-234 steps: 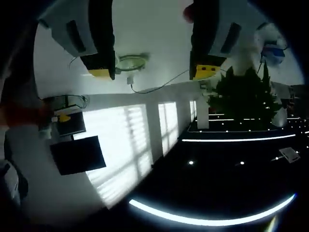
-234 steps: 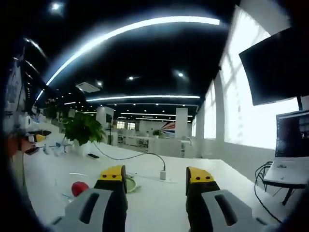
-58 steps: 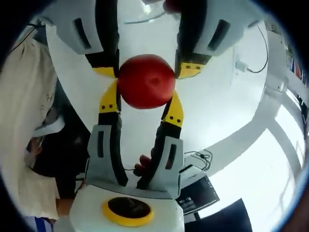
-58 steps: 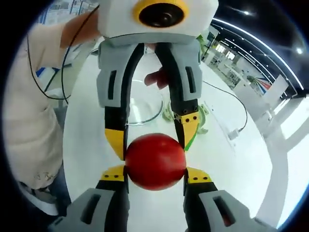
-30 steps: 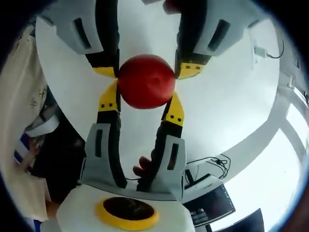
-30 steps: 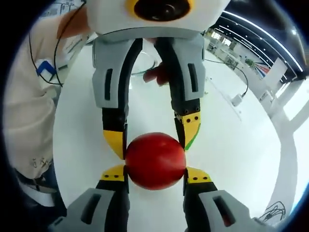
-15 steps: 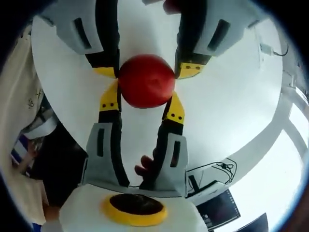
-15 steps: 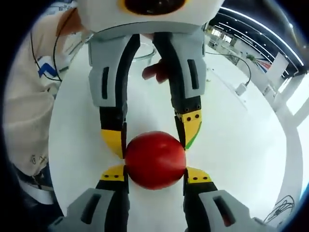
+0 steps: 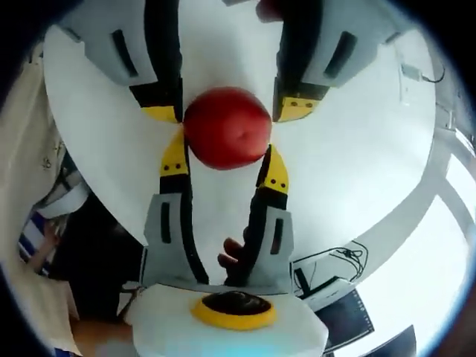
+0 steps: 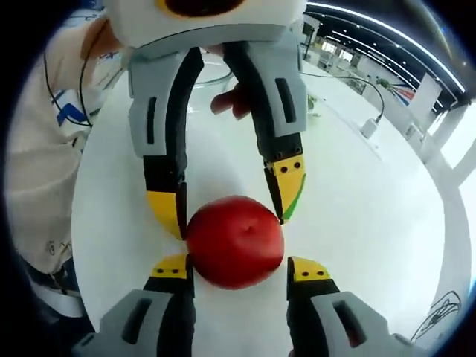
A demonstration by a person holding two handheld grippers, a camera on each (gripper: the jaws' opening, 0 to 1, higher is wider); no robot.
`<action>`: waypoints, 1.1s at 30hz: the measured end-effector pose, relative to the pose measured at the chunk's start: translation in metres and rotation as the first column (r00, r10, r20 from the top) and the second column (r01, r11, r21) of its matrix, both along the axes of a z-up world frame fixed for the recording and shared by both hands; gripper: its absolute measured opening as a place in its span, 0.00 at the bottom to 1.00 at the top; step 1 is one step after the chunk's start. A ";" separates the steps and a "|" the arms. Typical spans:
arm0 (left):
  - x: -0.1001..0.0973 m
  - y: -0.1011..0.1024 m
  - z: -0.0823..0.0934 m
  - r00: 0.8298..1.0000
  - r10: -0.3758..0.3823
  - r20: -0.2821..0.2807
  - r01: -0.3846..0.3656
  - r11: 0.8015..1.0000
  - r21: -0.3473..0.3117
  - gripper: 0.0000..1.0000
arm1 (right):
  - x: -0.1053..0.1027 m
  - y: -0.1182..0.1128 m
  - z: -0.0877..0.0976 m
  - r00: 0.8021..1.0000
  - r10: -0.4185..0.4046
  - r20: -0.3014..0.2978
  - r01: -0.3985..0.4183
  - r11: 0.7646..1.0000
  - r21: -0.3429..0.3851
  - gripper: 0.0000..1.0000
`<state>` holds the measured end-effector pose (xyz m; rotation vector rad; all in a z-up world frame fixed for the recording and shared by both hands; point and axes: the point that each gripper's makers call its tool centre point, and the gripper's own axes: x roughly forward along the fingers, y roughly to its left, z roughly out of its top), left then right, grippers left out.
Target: Open container latches remove lid place lid upside down on tabletop take tomato from container place on tabletop
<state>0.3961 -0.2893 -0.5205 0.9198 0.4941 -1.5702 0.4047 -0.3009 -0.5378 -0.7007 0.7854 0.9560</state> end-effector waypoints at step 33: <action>0.028 0.109 0.143 0.962 0.266 0.058 -0.220 0.885 -0.410 0.47 | 0.029 0.034 0.135 0.946 -0.194 0.260 0.094 0.931 0.353 0.45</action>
